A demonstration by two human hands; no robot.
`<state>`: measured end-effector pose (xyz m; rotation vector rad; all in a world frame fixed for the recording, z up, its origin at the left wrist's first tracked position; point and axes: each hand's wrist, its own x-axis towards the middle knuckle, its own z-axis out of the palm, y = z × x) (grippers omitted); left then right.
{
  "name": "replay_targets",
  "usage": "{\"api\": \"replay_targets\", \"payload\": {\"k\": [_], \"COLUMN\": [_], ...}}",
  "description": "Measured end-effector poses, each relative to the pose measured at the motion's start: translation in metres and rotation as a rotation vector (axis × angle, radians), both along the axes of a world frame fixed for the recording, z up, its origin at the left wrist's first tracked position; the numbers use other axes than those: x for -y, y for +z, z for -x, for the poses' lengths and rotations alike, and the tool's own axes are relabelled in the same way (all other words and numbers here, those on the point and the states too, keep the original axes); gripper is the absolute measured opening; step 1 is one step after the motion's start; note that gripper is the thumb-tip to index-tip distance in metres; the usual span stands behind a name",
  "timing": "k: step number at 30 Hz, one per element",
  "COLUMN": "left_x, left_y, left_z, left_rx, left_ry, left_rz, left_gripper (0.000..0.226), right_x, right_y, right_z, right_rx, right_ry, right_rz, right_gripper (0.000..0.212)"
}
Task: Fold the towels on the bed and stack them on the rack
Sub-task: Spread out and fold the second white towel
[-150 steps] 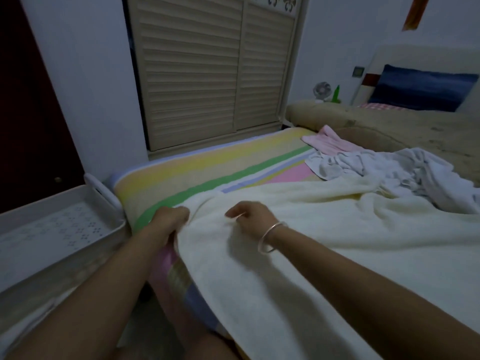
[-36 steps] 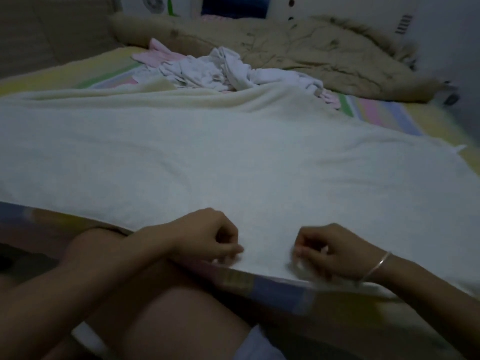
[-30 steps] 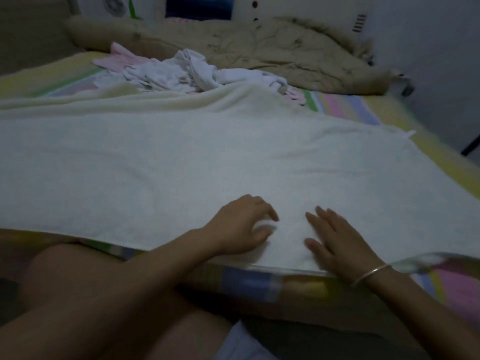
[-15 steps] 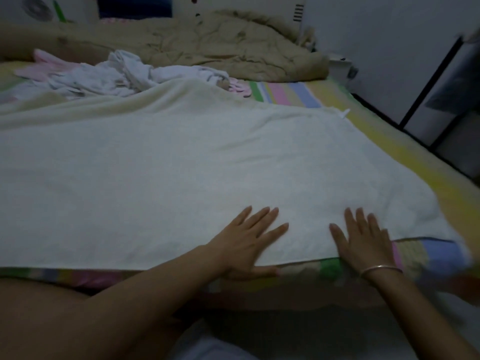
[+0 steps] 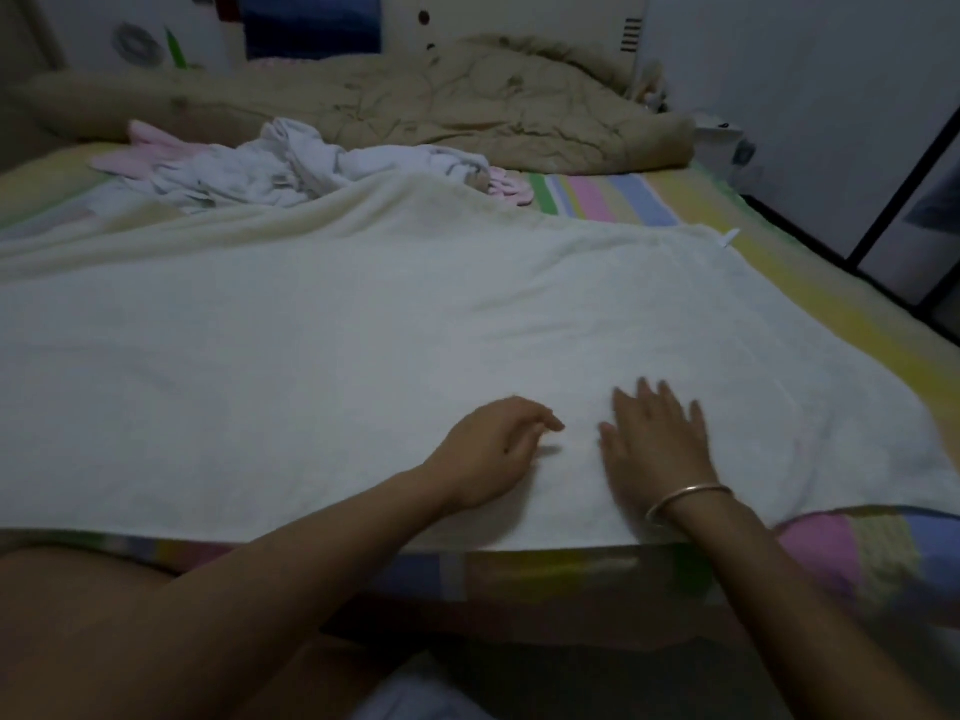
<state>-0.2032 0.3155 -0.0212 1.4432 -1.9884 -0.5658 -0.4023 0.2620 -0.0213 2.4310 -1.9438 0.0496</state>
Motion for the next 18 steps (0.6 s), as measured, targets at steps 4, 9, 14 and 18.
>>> {"api": "replay_targets", "payload": {"k": [4, 9, 14, 18], "left_x": [0.001, -0.009, -0.009, -0.001], "left_y": [0.002, -0.015, -0.024, -0.03], "left_z": [-0.07, -0.212, -0.337, -0.416], "left_rx": [0.043, 0.462, 0.671, 0.679], "left_ry": [0.318, 0.589, 0.597, 0.655], "left_rz": [0.136, -0.205, -0.208, -0.204], "left_gripper": [0.041, 0.058, 0.105, 0.119], "right_x": [0.013, 0.043, 0.077, 0.1], "right_y": [-0.006, -0.022, -0.025, -0.029], "right_z": [-0.101, -0.232, -0.369, -0.472], "right_rx": [0.145, 0.087, 0.046, 0.046], "right_ry": [0.293, 0.423, 0.571, 0.627], "right_rz": [-0.111, -0.208, -0.21, -0.204], "right_gripper": [0.056, 0.067, 0.069, 0.07]}}
